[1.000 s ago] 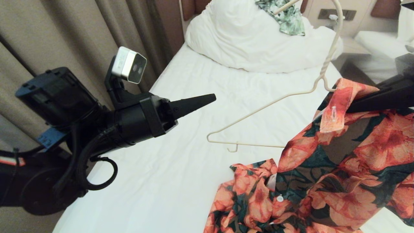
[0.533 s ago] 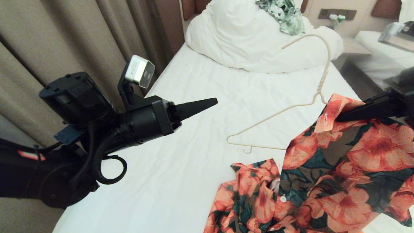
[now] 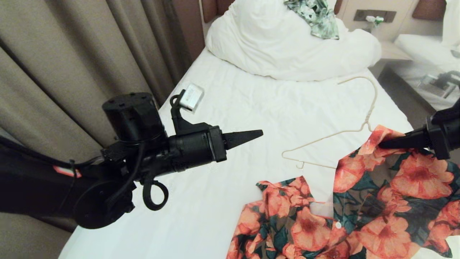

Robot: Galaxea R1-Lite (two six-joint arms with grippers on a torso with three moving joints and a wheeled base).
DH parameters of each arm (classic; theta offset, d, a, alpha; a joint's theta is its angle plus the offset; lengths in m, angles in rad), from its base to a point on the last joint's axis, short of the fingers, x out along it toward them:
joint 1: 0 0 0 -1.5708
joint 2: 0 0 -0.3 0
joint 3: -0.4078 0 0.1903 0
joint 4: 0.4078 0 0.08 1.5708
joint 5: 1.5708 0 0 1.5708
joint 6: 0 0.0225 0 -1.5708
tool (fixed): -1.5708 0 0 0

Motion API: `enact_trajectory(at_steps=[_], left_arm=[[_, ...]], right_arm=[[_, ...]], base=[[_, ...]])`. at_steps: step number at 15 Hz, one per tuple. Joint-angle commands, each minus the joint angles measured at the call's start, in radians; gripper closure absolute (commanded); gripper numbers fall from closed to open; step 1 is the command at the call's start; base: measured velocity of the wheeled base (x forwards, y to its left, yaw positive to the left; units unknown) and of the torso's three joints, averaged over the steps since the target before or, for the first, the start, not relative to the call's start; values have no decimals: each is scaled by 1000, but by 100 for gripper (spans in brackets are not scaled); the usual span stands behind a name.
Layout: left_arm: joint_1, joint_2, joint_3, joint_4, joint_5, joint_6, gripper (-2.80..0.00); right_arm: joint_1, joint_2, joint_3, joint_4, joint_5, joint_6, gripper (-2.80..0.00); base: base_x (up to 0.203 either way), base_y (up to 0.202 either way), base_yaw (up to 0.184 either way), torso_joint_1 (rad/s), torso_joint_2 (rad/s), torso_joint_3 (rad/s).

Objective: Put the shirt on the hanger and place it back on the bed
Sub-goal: Hook the other side of the shirt onto the hanger

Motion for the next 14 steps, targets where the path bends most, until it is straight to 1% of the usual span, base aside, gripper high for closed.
enact_trajectory(at_steps=[1,2,4,6,8,9,11,13,14], left_arm=[[-31,11,-39,98,53,30,0],[-50,18,-58,135,76,39,0],[-79,37,-71,162,114,42,0],[-119,59,-95,214,181,48,0],[-159,79,-117,284,220,64,0],[-183,90,-126,309,254,78,0],[-223,112,-137,341,317,100,0],[-258,118,-141,367,334,106,0],[-285,118,-154,420,353,108,0]], right_arm=[[-46,17,92,-85,17,-3,0],[-62,18,152,-166,24,-3,0],[-86,14,269,-271,28,-3,0],[-119,-21,403,-361,34,-4,0],[-158,-49,580,-567,67,-2,0],[-172,-60,663,-667,80,1,0],[-193,-84,796,-823,94,5,0],[-230,-135,870,-885,96,6,0],[-246,-163,895,-899,98,7,0]], base=[[0,0,0,0,0,0],[0,0,0,0,0,0],[0,0,0,0,0,0],[0,0,0,0,0,0],[0,0,0,0,0,0],[0,0,0,0,0,0],[0,0,0,0,0,0],[0,0,0,0,0,0],[0,0,0,0,0,0]])
